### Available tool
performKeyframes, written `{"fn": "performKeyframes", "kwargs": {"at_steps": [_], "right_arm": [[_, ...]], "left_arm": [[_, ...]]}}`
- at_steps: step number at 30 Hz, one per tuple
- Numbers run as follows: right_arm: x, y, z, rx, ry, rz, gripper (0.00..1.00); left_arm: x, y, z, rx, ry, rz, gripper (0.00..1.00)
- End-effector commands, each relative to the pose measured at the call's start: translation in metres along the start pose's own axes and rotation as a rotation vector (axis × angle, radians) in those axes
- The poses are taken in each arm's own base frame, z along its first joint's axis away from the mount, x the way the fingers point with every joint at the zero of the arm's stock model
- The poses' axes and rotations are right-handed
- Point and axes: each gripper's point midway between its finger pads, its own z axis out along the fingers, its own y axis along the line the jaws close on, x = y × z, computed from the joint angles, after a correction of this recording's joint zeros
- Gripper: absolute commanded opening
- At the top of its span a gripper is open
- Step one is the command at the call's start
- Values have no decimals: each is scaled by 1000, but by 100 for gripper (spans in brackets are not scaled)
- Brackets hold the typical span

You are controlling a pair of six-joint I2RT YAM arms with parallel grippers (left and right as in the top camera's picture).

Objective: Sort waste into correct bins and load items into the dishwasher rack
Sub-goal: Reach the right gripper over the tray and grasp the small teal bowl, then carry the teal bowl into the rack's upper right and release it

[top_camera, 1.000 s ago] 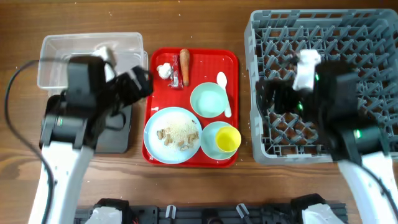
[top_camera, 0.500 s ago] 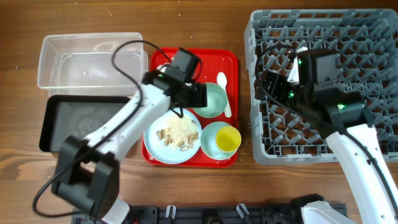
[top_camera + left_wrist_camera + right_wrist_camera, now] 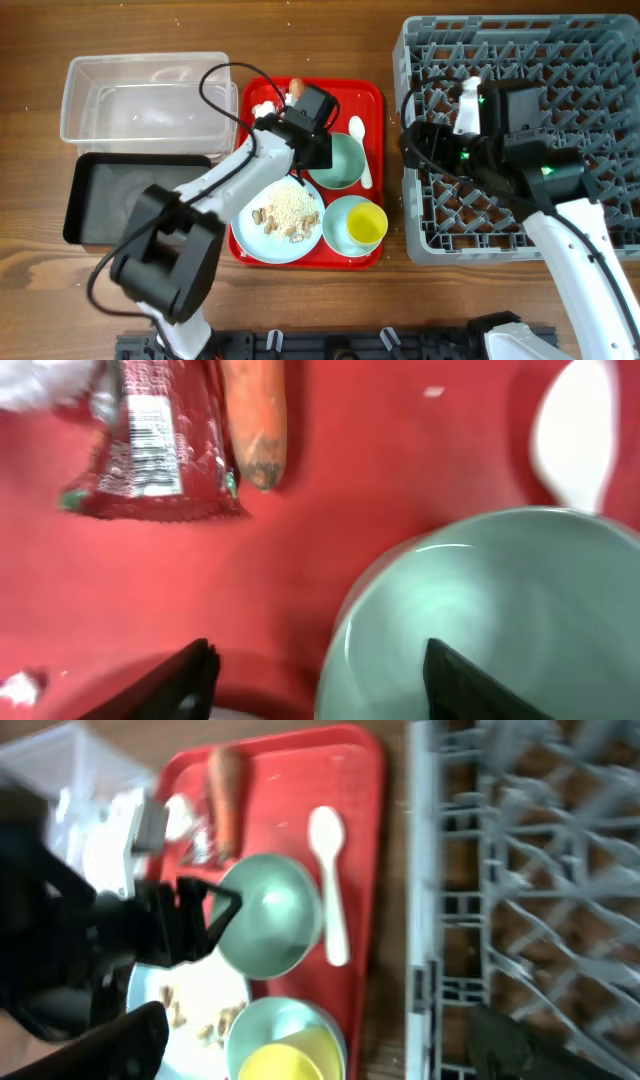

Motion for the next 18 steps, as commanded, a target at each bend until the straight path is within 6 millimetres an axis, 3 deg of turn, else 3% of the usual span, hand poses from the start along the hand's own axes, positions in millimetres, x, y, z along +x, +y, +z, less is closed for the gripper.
{"fn": "performKeyframes", "kwargs": {"at_steps": [1,2,4,5,7,8,11,13,15,16,18], "right_arm": [[21,35,28,-173,110,-206,85],[24,43,48,-169,132,-251,85],[25,36,81,-73,151,-247,79],[25,25,102,11,155,-240,76],[26,8,134,105,169,-225,75],[32,2,153,116,195,-225,75],[51,-14,194,141,270,-216,67],[61,-18,206,129,308,-264,45],[60,-21,207,143,306,-273,14],[58,-20,206,142,301,-274,4],[52,-16,202,138,280,-275,4]], "left_arm": [[-32,-6,-63,72,-146,-44,82],[-36,0,-85,85,-177,-65,93],[-40,16,-112,89,-207,-124,95],[-39,34,-132,83,-222,-185,97],[-36,58,-153,65,-233,-264,100],[-30,80,-170,46,-237,-332,100],[-11,124,-213,62,-257,-478,100],[-2,139,-239,98,-300,-536,100],[8,156,-267,101,-382,-587,100],[11,162,-280,104,-428,-604,100],[19,169,-306,117,-523,-624,100]]}}
